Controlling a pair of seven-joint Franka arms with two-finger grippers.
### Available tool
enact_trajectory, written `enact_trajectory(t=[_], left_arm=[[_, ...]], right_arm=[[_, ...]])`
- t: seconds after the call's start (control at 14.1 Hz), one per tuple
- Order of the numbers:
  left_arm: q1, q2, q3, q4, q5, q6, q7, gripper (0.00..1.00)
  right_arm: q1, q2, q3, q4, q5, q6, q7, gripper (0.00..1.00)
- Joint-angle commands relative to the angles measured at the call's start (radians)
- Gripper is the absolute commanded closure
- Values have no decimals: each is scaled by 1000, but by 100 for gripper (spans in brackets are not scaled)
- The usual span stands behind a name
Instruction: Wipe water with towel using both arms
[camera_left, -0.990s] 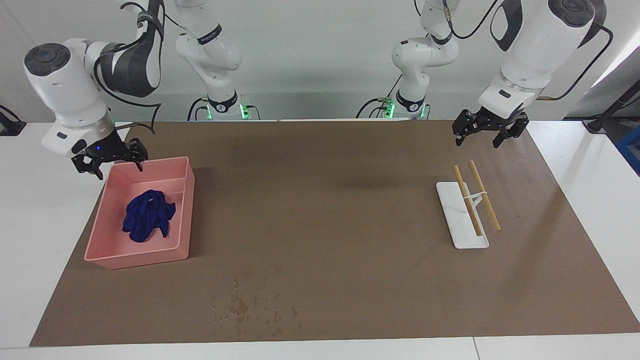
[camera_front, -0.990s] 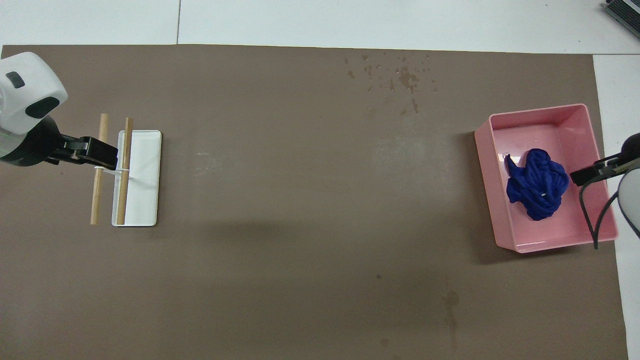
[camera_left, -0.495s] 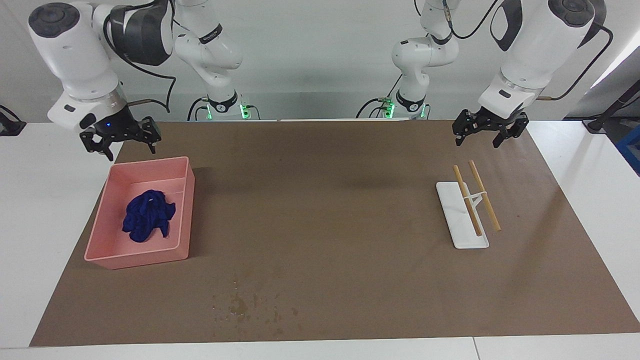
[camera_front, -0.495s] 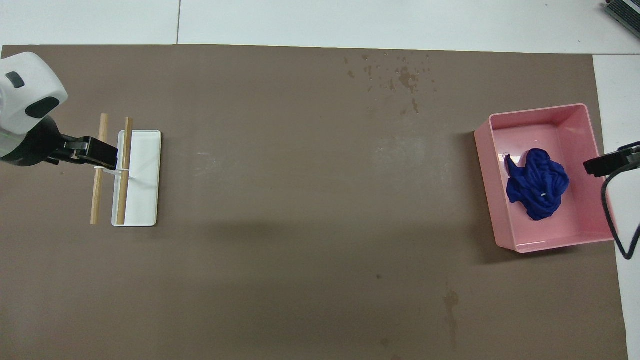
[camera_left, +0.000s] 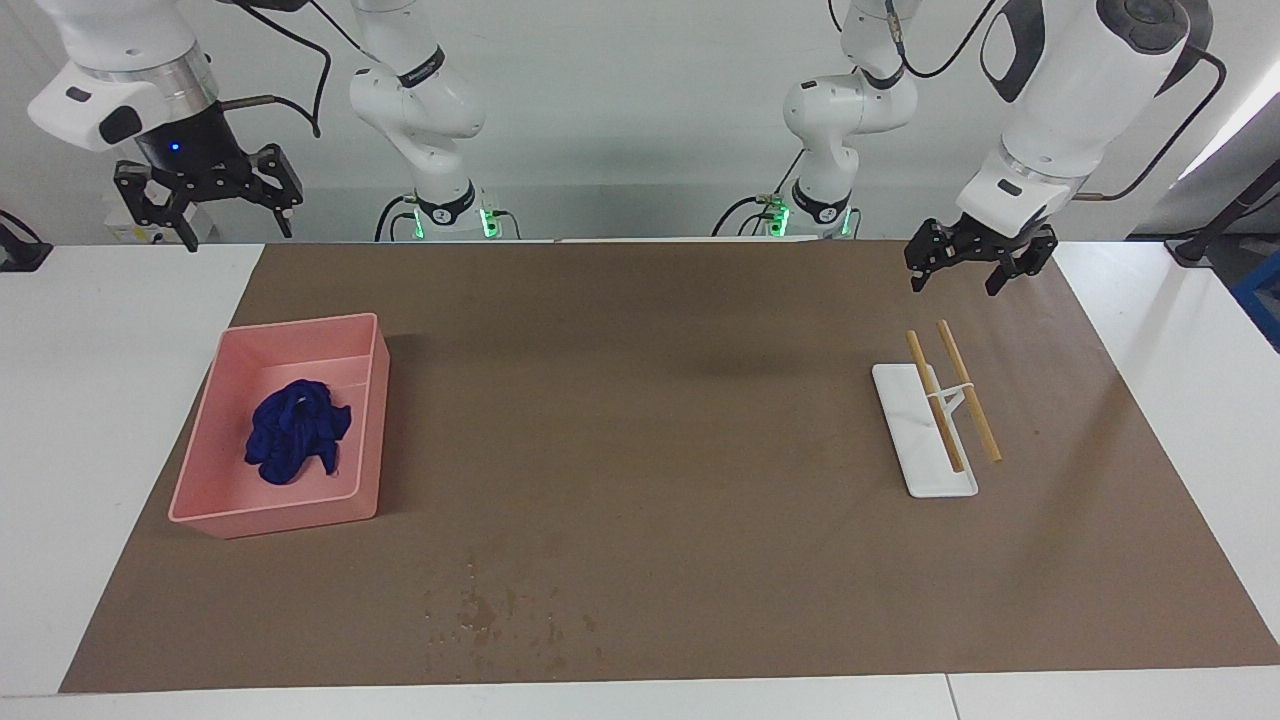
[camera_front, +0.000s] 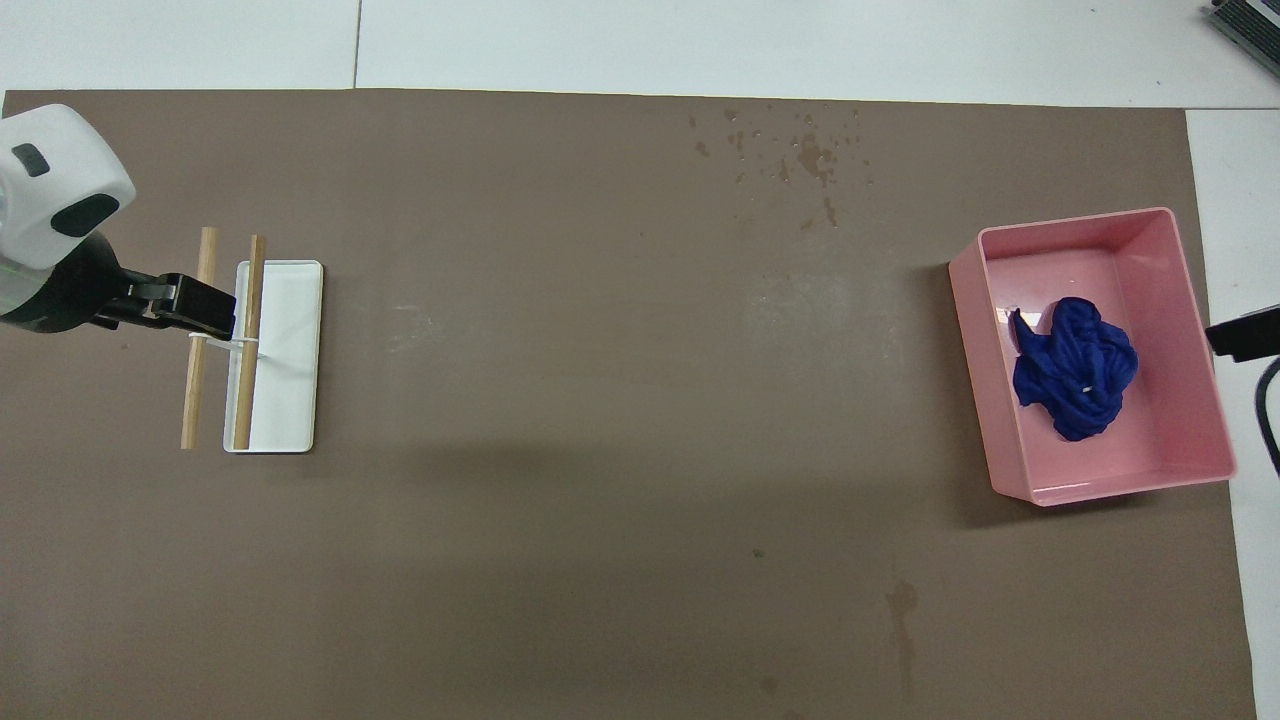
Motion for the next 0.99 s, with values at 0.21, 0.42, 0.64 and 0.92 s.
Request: enact_trajectory(t=[0.21, 0.42, 0.64, 0.92], left_arm=[[4, -21, 2, -23, -1, 2, 7, 0], [4, -21, 2, -23, -1, 2, 7, 0], [4, -21, 2, -23, -1, 4, 7, 0], [4, -21, 2, -23, -1, 4, 7, 0]], right_arm=[[45, 173, 12, 204, 6, -126, 145, 0], [63, 138, 12, 93, 12, -104, 190, 0], [65, 130, 12, 61, 51, -6, 202, 0], [54, 66, 12, -77, 61, 60, 227, 0]])
